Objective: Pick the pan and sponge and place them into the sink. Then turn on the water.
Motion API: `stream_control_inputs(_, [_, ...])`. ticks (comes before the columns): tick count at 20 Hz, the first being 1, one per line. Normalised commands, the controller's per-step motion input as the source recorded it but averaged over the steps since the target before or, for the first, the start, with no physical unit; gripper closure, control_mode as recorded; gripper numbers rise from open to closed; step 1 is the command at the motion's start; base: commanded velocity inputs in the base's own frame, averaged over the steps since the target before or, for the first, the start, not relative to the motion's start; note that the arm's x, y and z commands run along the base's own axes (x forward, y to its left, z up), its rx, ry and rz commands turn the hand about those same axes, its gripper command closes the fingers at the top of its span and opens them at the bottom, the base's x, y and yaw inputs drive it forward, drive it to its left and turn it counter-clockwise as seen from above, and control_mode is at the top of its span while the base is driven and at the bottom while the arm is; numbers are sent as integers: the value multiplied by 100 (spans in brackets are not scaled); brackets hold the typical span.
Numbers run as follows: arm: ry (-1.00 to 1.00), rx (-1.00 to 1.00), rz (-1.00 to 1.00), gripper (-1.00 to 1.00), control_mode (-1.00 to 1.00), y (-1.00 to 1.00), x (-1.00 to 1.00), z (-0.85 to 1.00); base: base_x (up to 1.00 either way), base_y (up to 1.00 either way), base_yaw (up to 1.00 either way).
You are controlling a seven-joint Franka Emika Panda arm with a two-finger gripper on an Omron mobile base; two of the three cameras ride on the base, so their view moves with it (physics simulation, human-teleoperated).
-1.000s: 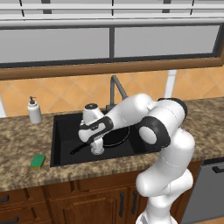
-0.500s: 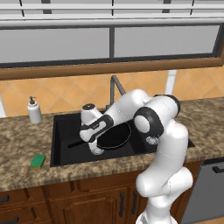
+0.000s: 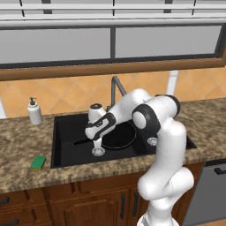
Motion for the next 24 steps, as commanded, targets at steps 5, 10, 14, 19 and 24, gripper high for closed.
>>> stream_control_inputs(5, [-3, 0, -18, 100, -100, 29, 0, -28, 0, 0, 0])
stream_control_inputs(10, [-2, 0, -18, 100, -100, 38, 0, -27, 0, 0, 0])
stream_control_inputs(14, [-5, 0, -19, 100, -100, 47, 0, -31, 0, 0, 0])
stream_control_inputs(19, [-6, 0, -20, 100, -100, 53, 0, -38, 0, 0, 0])
stream_control_inputs(24, [-8, 0, -21, 100, -100, 52, 0, -38, 0, 0, 0])
